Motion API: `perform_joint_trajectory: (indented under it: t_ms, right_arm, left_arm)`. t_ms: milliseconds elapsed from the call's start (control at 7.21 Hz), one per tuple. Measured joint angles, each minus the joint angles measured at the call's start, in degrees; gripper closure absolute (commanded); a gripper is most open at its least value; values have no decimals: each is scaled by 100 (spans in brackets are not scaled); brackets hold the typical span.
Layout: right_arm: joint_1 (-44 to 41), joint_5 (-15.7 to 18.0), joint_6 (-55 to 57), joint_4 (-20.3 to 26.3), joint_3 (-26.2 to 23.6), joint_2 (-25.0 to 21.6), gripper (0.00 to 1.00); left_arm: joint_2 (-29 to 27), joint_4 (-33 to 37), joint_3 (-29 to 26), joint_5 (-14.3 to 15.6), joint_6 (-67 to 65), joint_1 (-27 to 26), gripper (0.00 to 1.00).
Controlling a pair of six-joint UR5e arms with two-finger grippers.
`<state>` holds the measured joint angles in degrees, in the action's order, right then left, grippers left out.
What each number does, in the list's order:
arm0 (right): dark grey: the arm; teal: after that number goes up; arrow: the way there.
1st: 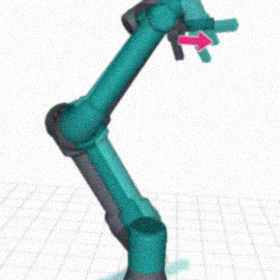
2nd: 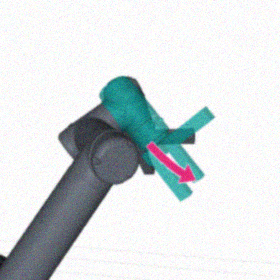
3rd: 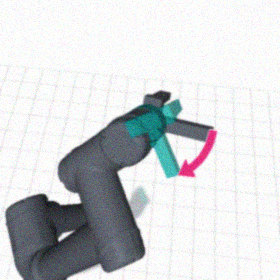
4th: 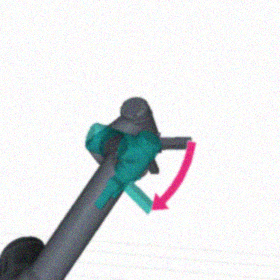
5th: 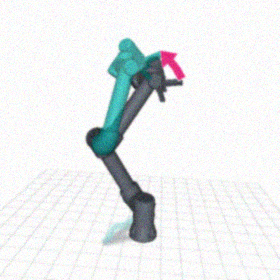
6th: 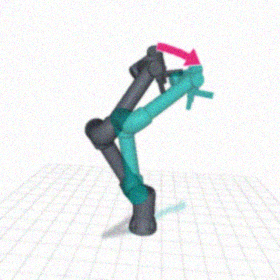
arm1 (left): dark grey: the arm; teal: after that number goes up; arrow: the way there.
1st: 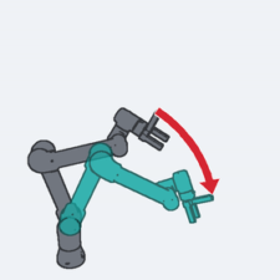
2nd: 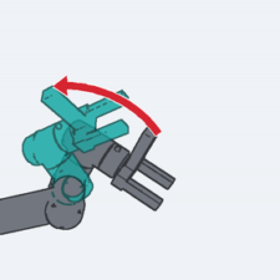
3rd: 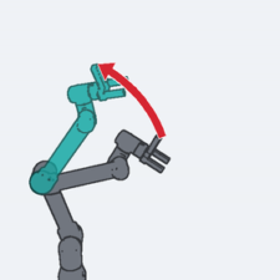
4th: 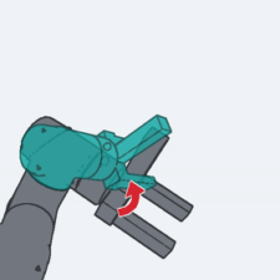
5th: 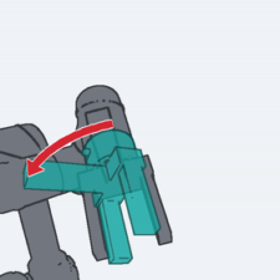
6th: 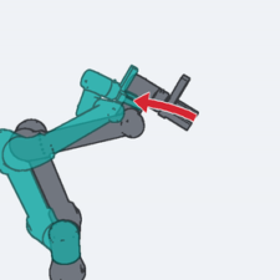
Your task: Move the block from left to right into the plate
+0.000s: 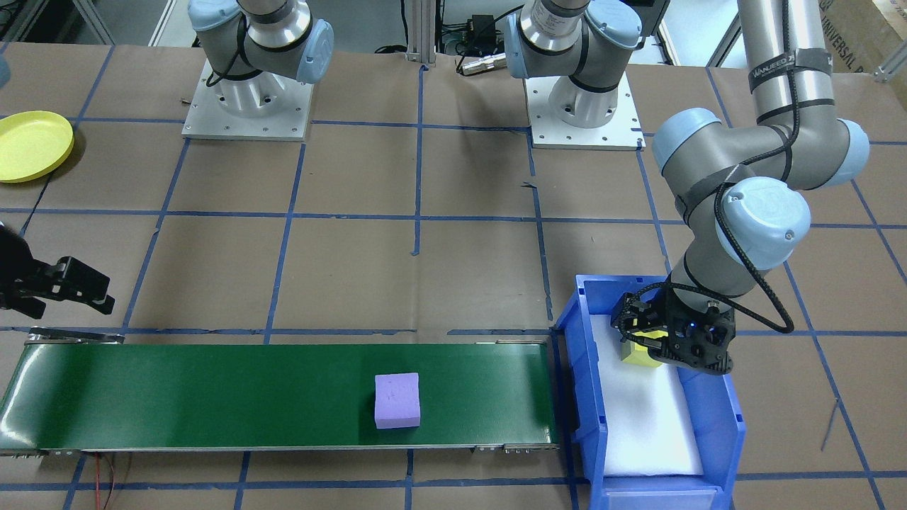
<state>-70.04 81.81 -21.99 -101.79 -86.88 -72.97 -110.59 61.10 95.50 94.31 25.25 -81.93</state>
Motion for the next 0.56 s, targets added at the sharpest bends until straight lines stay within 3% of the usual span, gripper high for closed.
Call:
perform_joint_trajectory:
  t_ms: [555]
  right_arm:
    - [27, -96, -424, -170, -119, 123, 0]
  left_arm:
    - [-99, -8, 66, 411, -25, -2, 9]
